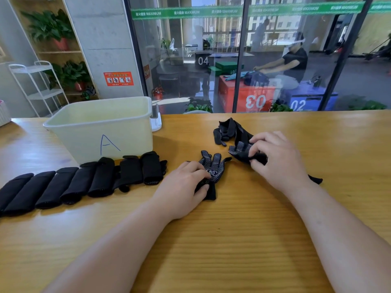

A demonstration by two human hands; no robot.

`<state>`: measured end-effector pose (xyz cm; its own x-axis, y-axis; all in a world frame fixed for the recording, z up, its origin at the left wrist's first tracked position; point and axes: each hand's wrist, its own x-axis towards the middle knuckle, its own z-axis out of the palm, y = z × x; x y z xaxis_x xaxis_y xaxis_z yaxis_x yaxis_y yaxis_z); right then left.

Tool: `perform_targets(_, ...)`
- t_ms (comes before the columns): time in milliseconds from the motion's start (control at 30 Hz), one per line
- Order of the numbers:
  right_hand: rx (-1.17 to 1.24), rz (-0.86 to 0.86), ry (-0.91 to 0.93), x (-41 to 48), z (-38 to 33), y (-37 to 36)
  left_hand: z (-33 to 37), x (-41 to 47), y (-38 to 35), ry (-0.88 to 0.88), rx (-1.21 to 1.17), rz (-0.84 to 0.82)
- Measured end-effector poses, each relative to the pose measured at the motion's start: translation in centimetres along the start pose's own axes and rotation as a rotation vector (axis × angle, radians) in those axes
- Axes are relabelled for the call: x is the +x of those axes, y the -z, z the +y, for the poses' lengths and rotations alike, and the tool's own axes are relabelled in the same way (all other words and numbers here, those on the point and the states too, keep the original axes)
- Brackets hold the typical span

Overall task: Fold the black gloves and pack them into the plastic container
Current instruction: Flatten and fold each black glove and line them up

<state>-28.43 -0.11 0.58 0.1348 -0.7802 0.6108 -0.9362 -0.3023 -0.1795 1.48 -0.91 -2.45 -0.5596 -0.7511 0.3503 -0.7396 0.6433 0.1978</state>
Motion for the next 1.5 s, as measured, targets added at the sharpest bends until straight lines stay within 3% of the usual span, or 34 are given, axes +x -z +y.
perform_targets(100, 0.101, -0.352, 0.022, -1.6, -0.2, 1.7, -0.1, 0.0, -0.1, 0.012, 0.013, -0.017)
perform_targets(200, 0.151, -0.475, -0.004, -3.5, -0.7, 2.8, -0.2, -0.2, 0.0, 0.029, 0.013, -0.021)
perform_targets(300, 0.168, -0.460, 0.005, -4.9, -2.3, 3.3, 0.1, -0.5, 0.0, 0.058, 0.011, -0.047)
perform_targets(467, 0.066, -0.418, -0.001, -7.2, -6.1, 2.7, 0.9, -1.0, 0.1, 0.085, -0.003, -0.306)
perform_targets(600, 0.053, -0.394, 0.018, -7.9, -7.9, 2.8, 1.1, -1.0, 0.0, 0.100, 0.020, -0.290)
perform_targets(800, 0.045, -0.344, -0.120, -7.9, -6.6, 1.5, 1.4, -1.1, 0.2, 0.101, 0.036, -0.303)
perform_targets(967, -0.050, -0.366, -0.222, -7.0, -3.3, 1.1, 1.8, -1.1, 0.4, 0.081, 0.043, -0.167)
perform_targets(1100, -0.124, -0.386, -0.330, -6.3, -1.2, 0.6, 2.3, -1.2, 0.3, 0.049, -0.025, -0.310)
perform_targets(1167, -0.179, -0.328, -0.359, -6.4, -1.2, 0.5, 2.4, -1.3, 0.4, 0.041, -0.035, -0.292)
perform_targets(1267, -0.145, -0.273, -0.316, -6.4, -1.6, 0.6, 2.7, -1.2, 0.3, 0.051, -0.037, -0.149)
perform_targets(1333, -0.050, -0.374, -0.278, -6.2, -2.0, 0.5, 2.8, -0.8, -0.1, 0.079, -0.002, -0.097)
perform_targets(1400, -0.029, -0.493, -0.240, -6.2, -2.6, 0.2, 2.9, -0.4, -0.2, 0.105, -0.002, -0.176)
perform_targets(1500, -0.054, -0.440, -0.215, -6.3, -3.8, 0.6, 2.9, -0.4, -0.1, 0.089, 0.027, -0.277)
